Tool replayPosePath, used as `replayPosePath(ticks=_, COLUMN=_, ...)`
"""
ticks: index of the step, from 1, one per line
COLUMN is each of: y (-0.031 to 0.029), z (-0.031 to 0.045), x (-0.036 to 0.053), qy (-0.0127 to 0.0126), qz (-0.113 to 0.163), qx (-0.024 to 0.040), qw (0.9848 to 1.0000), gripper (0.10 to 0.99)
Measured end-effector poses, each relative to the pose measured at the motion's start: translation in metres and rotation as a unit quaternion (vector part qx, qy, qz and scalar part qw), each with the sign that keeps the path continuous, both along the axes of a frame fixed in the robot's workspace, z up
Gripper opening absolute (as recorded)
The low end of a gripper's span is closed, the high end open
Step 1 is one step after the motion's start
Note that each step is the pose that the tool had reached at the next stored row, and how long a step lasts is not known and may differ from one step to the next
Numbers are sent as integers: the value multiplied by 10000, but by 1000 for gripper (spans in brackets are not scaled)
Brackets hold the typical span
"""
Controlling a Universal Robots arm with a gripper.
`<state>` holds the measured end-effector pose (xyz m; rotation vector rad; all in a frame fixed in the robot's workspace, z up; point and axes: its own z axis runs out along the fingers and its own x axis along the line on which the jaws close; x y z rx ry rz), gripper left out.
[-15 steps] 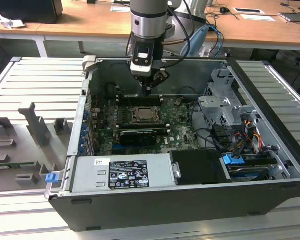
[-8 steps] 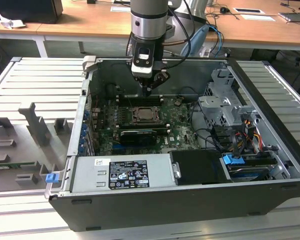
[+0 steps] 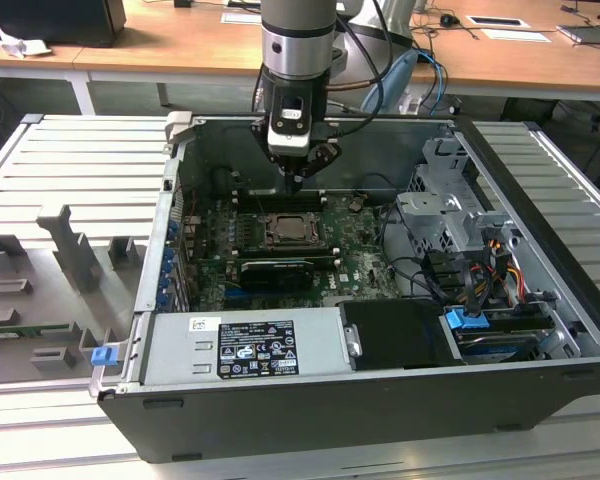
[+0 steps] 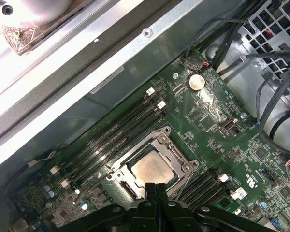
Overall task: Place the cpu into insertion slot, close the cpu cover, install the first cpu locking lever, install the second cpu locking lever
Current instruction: 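Install the first cpu locking lever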
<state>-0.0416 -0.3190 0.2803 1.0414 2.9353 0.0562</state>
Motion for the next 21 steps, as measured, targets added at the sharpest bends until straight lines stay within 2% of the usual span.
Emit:
replayPosePath(ticks=16, y=-6, z=0, x=0, qy=0, qz=393, qx=0, qw=9992, gripper=106)
replayPosePath(ticks=19, y=-11, z=0, x=0, qy=0, qz=791, qx=0, qw=9969, gripper=106)
replayPosePath(ticks=21, y=-12, z=0, x=0, qy=0, qz=908, qx=0, qw=9959, gripper=106)
